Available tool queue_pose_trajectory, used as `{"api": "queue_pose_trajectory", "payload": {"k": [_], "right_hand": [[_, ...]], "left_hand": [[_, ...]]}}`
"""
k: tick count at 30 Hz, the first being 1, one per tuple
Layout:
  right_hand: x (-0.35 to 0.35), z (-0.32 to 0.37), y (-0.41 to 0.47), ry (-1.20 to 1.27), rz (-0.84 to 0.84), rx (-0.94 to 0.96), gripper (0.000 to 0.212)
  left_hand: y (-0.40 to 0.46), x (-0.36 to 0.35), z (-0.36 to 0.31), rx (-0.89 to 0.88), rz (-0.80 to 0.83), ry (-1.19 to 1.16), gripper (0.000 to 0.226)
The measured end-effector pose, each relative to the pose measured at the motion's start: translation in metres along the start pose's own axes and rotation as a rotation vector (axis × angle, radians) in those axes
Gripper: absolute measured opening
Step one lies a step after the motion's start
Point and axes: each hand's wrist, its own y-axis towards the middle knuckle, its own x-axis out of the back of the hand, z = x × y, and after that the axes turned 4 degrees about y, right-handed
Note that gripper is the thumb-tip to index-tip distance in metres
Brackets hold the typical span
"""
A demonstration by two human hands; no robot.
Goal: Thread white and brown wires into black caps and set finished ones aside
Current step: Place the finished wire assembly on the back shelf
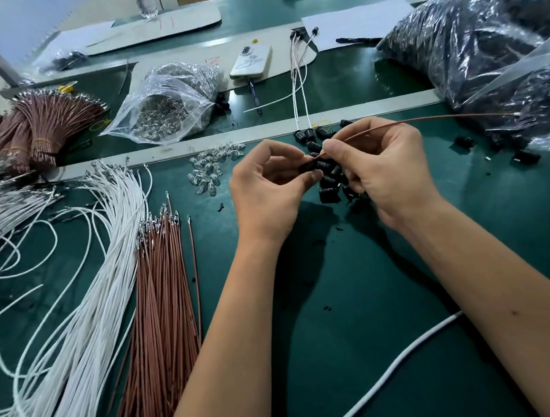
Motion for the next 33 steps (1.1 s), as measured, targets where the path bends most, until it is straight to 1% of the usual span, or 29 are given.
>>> {"api": "queue_pose_trajectory", "payload": {"k": [2, 5, 7, 10, 13, 17, 20, 22, 24, 28, 30, 32, 33], "right_hand": [[-0.001, 0.002, -0.001, 0.027, -0.008, 0.006, 0.014], [0.001, 0.005, 0.0, 0.071, -0.07, 0.003, 0.013], [0.004, 0.008, 0.001, 0.071, -0.095, 0.004, 0.014], [0.005, 0.009, 0.002, 0.07, -0.09, 0.007, 0.016], [0.003, 0.009, 0.001, 0.07, -0.086, 0.024, 0.018], [0.004, 0.01, 0.001, 0.088, -0.114, 0.053, 0.018], [0.001, 0.01, -0.001, 0.08, -0.1, 0.08, 0.018], [-0.001, 0.011, -0.003, 0.092, -0.077, 0.078, 0.018], [-0.001, 0.011, -0.003, 0.105, -0.066, 0.066, 0.019], [-0.002, 0.009, -0.002, 0.108, -0.062, 0.056, 0.018], [-0.002, 0.007, -0.002, 0.099, -0.055, 0.065, 0.018], [-0.002, 0.006, -0.002, 0.08, -0.052, 0.078, 0.016], [-0.001, 0.006, -0.001, 0.064, -0.049, 0.084, 0.016]], "left_hand": [[0.0, 0.001, 0.0, 0.023, 0.001, -0.065, 0.026], [0.001, 0.0, -0.001, 0.062, 0.007, -0.131, 0.021], [0.002, 0.001, -0.001, 0.133, 0.012, -0.162, 0.02], [0.002, 0.002, -0.003, 0.285, 0.053, -0.289, 0.019], [0.003, 0.003, -0.005, 0.353, 0.076, -0.385, 0.018], [0.002, 0.002, -0.007, 0.36, 0.11, -0.4, 0.018], [0.001, 0.002, -0.011, 0.378, 0.13, -0.389, 0.018], [0.001, 0.003, -0.014, 0.404, 0.125, -0.379, 0.025], [0.001, 0.003, -0.018, 0.448, 0.111, -0.407, 0.032], [0.001, -0.001, -0.023, 0.597, 0.126, -0.561, 0.023], [0.001, -0.003, -0.022, 0.617, 0.177, -0.522, 0.025], [0.001, -0.006, -0.02, 0.586, 0.221, -0.43, 0.031], [0.0, -0.007, -0.02, 0.556, 0.229, -0.397, 0.03]]}}
